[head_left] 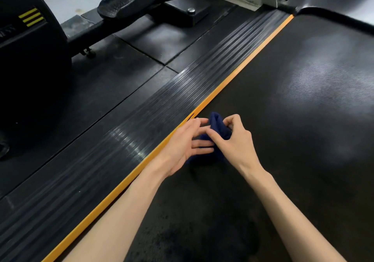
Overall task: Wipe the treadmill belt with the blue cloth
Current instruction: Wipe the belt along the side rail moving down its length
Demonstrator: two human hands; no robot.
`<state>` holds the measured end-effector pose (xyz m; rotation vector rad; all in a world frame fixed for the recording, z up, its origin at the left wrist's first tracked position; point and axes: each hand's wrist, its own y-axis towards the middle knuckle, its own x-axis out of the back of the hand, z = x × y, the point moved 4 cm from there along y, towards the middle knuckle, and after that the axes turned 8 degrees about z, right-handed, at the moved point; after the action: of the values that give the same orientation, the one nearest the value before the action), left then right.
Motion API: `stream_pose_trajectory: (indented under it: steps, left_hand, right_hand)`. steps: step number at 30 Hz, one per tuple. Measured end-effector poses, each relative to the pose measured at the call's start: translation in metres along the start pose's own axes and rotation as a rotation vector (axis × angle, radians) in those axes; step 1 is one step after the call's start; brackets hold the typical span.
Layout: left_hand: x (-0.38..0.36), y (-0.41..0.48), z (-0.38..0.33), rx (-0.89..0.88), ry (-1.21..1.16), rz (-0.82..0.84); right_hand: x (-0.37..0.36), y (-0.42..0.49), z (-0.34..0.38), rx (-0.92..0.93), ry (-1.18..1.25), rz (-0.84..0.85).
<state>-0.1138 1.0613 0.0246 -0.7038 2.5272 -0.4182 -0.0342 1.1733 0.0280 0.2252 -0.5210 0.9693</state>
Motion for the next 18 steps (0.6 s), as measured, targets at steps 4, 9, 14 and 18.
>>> stream_pose_trajectory:
  steps: [4, 9, 14, 18]
  left_hand:
    - [0.024, 0.002, -0.003, -0.059, 0.344, -0.113]
    - [0.071, -0.013, -0.004, -0.053, 0.924, -0.471]
    - [0.088, -0.02, 0.017, 0.048, 1.152, -0.462]
    - [0.09, -0.02, 0.023, 0.068, 1.213, -0.461]
  right_hand:
    - [0.014, 0.008, 0.006, 0.142, 0.061, -0.026]
    - [-0.008, -0.007, -0.034, 0.37, -0.456, 0.426]
    - [-0.02, -0.02, -0.057, 0.123, -0.471, 0.213]
    - [-0.062, 0.0, -0.059, -0.011, -0.719, 0.21]
